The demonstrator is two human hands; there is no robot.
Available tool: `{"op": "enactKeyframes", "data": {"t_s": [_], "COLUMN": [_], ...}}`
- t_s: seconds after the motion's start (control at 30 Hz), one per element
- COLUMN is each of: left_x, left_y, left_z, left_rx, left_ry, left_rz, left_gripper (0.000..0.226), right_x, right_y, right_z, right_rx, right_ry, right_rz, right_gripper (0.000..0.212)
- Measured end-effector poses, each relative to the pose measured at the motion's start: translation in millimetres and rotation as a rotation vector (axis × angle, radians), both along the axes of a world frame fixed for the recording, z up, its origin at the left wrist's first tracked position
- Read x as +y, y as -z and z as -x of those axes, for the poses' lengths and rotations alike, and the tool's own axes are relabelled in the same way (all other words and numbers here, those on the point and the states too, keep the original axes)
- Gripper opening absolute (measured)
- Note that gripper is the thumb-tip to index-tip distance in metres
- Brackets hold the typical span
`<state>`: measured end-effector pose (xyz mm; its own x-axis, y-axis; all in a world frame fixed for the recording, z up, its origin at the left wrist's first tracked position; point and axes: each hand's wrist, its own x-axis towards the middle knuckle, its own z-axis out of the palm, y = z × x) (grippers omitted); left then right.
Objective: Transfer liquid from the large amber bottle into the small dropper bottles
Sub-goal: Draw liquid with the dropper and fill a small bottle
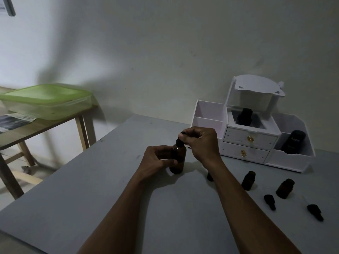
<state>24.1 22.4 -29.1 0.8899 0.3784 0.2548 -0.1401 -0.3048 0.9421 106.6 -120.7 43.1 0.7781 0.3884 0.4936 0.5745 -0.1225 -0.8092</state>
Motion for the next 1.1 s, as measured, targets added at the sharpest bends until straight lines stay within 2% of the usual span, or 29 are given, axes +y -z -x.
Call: {"op": "enactKeyframes", "data": {"t_s": [0.23, 0.47, 0.53, 0.63, 0.7, 0.77, 0.83, 0.87, 0.97, 1.1], "left_x": [-1, -7, -11, -24, -45, -71, -97, -108, -127, -129], "left_y": [-1, -1, -4, -17, -28, -36, -35, -33, -23, -11], "left_z": [1, 4, 6, 17, 29, 35, 32, 27, 3, -27], "left_rx": [-0.001, -0.015, -0.091, -0.303, -0.444, -0.497, -0.408, -0.316, -0.058, 0.071], "left_ry": [-0.004, -0.039, -0.106, -0.349, -0.443, -0.396, -0.256, -0.181, -0.076, -0.04], "left_rz": [-0.024, -0.035, -0.078, -0.162, -0.196, -0.227, -0.212, -0.193, -0.144, -0.102], "left_gripper": [0.039, 0.043, 0.049, 0.054, 0.037, 0.02, 0.012, 0.016, 0.043, 0.064], "right_x": [-4, -10, -14, -32, -52, -74, -93, -101, -114, -121], "right_y": [-4, -44, -62, -83, -88, -84, -77, -72, -62, -52], "right_z": [1, 3, 4, 4, 2, -5, -14, -18, -28, -37], "right_rx": [-0.008, -0.034, -0.046, -0.015, 0.01, 0.046, 0.069, 0.077, 0.073, 0.105], "right_ry": [-0.015, -0.045, -0.065, -0.082, -0.084, -0.088, -0.066, -0.048, -0.016, -0.005], "right_rz": [0.008, -0.169, -0.22, -0.349, -0.416, -0.433, -0.375, -0.334, -0.237, -0.181], "right_gripper": [0.009, 0.013, 0.014, 0.014, 0.014, 0.017, 0.019, 0.017, 0.012, 0.015]}}
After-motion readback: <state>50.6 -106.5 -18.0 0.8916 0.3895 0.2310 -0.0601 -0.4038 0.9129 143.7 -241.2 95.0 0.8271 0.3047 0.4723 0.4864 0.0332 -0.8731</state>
